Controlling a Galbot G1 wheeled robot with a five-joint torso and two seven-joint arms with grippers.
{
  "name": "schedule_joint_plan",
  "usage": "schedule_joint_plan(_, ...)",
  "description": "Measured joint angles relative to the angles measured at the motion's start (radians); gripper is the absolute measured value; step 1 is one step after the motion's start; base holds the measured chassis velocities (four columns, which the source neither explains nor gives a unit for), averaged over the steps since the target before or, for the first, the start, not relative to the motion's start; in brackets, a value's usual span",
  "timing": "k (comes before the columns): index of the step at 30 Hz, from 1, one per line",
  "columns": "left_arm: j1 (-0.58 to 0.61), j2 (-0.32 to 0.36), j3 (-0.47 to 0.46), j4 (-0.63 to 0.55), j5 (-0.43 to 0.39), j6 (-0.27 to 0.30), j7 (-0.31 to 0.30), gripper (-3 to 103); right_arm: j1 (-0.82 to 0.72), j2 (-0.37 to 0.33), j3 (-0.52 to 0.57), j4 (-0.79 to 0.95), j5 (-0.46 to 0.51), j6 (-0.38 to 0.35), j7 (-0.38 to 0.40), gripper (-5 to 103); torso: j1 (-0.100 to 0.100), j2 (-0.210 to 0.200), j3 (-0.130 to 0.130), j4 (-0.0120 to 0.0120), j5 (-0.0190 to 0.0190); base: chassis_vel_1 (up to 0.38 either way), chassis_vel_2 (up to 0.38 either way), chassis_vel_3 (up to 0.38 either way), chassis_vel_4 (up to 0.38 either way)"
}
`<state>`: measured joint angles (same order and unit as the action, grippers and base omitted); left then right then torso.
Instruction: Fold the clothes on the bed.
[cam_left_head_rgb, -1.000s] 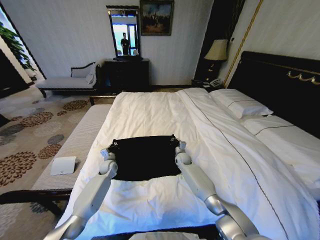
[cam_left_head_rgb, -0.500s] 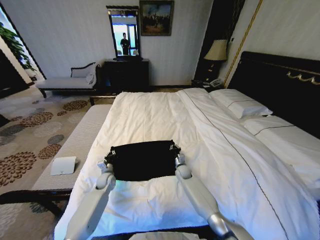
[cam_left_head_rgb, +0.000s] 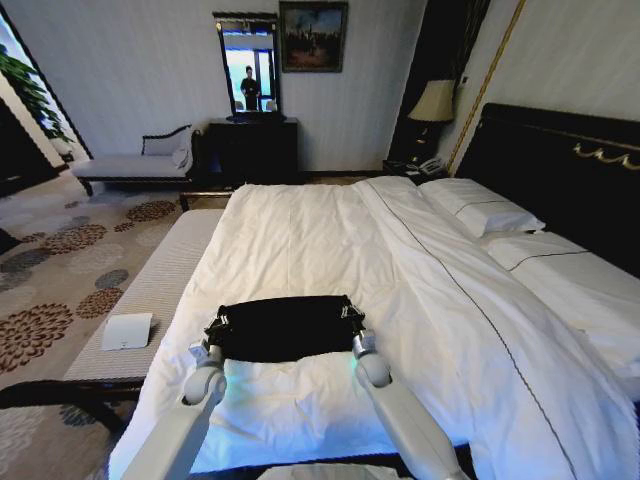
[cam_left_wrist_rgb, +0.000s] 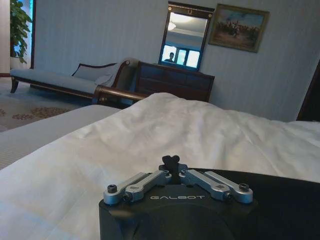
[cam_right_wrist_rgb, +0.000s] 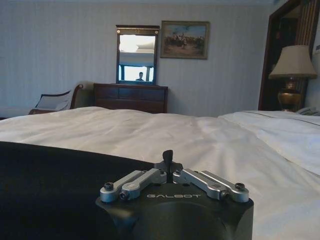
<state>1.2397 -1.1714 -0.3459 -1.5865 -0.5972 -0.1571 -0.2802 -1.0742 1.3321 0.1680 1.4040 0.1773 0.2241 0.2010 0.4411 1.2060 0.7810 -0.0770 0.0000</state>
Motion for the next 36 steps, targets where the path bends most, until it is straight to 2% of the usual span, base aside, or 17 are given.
schedule_joint_plan(12,0.047,0.015,0.003,-0.035,0.002,0.007,-0.013,0,-0.118,0.0,0.03,0.081,-0.014,-0.006,0.007,1,0.0,0.0,0.0,-0.0001,-0.0001,0.0,0.0,0.0,0.0)
schedule_joint_plan(28,0.066,0.038,0.009,-0.047,0.03,0.03,-0.028,0,-0.159,-0.001,0.032,0.118,-0.015,-0.018,0.014,1,0.0,0.0,0.0,-0.0002,-0.0001,0.0,0.0,0.0,0.0)
schedule_joint_plan(29,0.075,0.043,0.011,-0.053,0.041,0.033,-0.031,0,-0.164,-0.002,0.033,0.125,-0.014,-0.024,0.01,-2,0.0,0.0,0.0,-0.0002,-0.0001,0.0,0.0,0.0,0.0)
schedule_joint_plan(30,0.087,0.048,0.013,-0.062,0.053,0.035,-0.032,0,-0.172,-0.005,0.035,0.135,-0.014,-0.028,0.005,1,0.0,0.0,0.0,-0.0001,0.0,0.0,0.0,0.0,0.0)
schedule_joint_plan(31,0.101,0.053,0.013,-0.071,0.062,0.037,-0.033,6,-0.178,-0.007,0.037,0.144,-0.014,-0.03,0.002,7,0.0,0.0,0.0,-0.0001,-0.0001,0.0,0.0,0.0,0.0)
schedule_joint_plan(32,0.101,0.053,0.013,-0.071,0.062,0.037,-0.033,6,-0.178,-0.007,0.037,0.144,-0.014,-0.03,0.002,7,0.0,0.0,0.0,-0.0001,-0.0001,0.0,0.0,0.0,0.0)
schedule_joint_plan(34,0.138,0.063,0.006,-0.097,0.077,0.038,-0.033,16,-0.2,-0.012,0.042,0.168,-0.013,-0.033,-0.002,17,0.0,0.0,0.0,0.0,-0.0001,0.0,0.0,0.0,0.0)
schedule_joint_plan(35,0.158,0.068,0.0,-0.113,0.08,0.038,-0.032,22,-0.216,-0.015,0.046,0.183,-0.011,-0.034,-0.003,17,0.0,0.0,0.0,0.0,0.0,0.0,0.0,0.0,0.0)
schedule_joint_plan(36,0.185,0.075,-0.01,-0.135,0.081,0.038,-0.032,22,-0.237,-0.018,0.052,0.203,-0.009,-0.034,-0.003,22,0.0,0.0,0.0,0.0001,-0.0001,0.0,0.0,0.0,0.0)
